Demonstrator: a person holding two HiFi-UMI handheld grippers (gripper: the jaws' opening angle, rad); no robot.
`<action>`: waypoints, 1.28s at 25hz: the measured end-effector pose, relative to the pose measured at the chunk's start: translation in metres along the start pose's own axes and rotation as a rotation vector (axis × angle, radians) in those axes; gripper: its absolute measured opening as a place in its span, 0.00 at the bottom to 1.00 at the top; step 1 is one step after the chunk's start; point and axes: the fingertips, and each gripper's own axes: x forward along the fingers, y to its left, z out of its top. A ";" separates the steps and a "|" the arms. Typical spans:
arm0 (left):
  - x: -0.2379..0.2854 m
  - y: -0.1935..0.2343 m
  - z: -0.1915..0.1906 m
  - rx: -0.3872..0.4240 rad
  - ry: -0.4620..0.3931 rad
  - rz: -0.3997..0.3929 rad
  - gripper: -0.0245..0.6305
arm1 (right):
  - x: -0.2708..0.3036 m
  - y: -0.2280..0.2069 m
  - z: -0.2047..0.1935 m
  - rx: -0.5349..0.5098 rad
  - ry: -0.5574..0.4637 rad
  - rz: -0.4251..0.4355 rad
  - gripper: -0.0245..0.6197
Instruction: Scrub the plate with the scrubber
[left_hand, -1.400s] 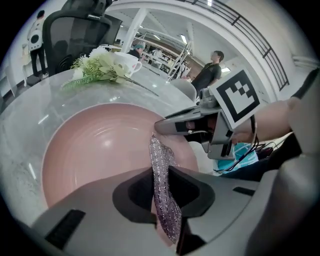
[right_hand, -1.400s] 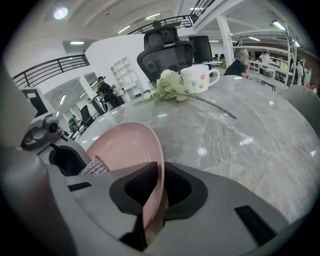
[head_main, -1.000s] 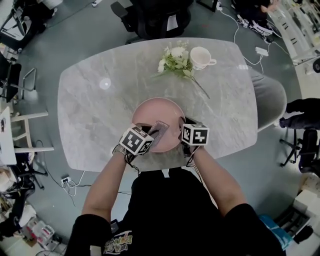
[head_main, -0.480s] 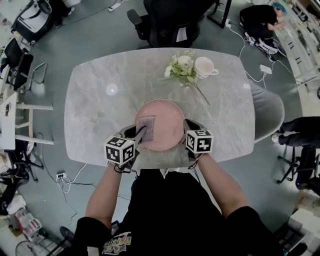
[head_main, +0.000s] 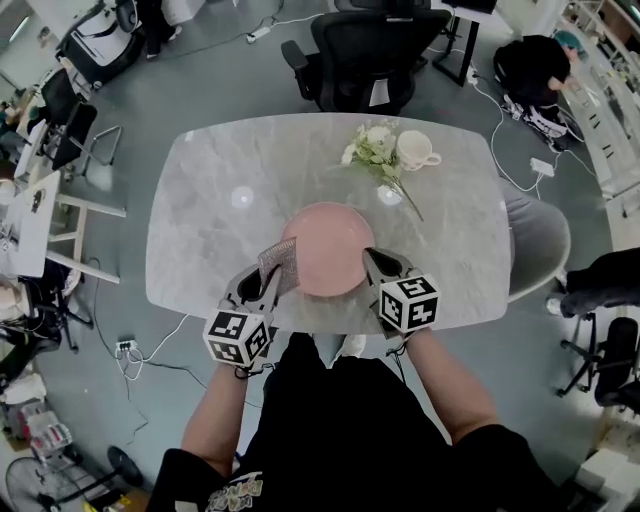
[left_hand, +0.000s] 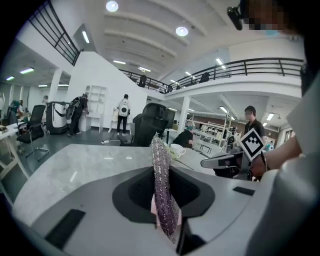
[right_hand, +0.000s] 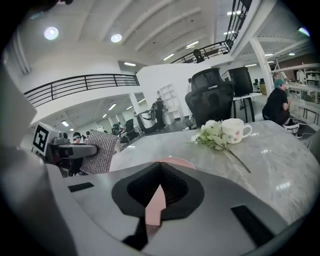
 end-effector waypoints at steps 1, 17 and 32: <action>-0.007 -0.003 0.002 0.015 -0.011 0.007 0.16 | -0.003 0.007 0.003 -0.008 -0.011 0.014 0.06; -0.085 0.001 -0.007 0.056 -0.054 -0.119 0.16 | -0.033 0.122 0.008 -0.021 -0.117 0.026 0.06; -0.143 0.000 -0.033 0.112 -0.047 -0.302 0.16 | -0.070 0.192 -0.038 0.047 -0.175 -0.123 0.06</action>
